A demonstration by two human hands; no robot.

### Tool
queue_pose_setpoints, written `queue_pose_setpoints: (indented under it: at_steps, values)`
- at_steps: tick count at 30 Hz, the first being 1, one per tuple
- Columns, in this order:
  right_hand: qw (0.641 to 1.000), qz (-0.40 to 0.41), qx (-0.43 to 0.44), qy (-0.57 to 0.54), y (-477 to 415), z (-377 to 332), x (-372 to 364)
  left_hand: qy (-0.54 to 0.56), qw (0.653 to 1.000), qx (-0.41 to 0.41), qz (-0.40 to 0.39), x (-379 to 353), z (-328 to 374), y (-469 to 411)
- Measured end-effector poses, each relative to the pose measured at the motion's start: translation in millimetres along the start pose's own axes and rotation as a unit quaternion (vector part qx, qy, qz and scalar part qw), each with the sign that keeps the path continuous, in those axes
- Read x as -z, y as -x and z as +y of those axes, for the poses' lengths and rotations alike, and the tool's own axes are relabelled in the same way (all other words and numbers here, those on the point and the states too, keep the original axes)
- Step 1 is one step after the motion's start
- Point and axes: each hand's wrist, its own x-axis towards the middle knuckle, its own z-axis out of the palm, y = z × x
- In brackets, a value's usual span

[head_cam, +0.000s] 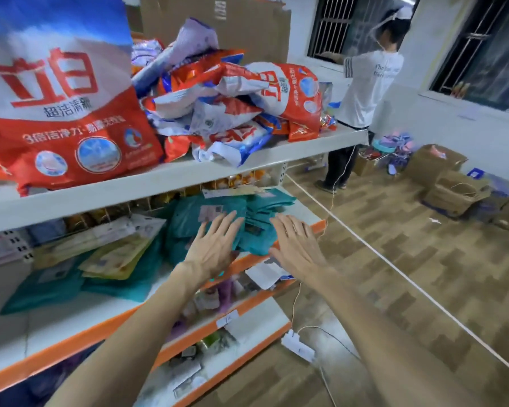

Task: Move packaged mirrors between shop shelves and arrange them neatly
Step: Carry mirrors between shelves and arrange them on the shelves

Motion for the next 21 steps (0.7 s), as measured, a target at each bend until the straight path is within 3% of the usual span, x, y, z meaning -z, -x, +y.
queue_pose_setpoints:
  at_steps: [6,15,21]
  values:
    - [0.996,-0.020,0.076,-0.037,-62,-8,-37,0.002,0.994,0.104,-0.038,-20,-36,-9]
    - [0.983,-0.040,0.170,-0.057,-150,9,-85,-0.023,0.978,0.206,0.023,-43,-63,-24]
    - [0.971,-0.038,0.221,-0.082,-177,-11,-117,-0.042,0.965,0.258,0.002,-57,-71,2]
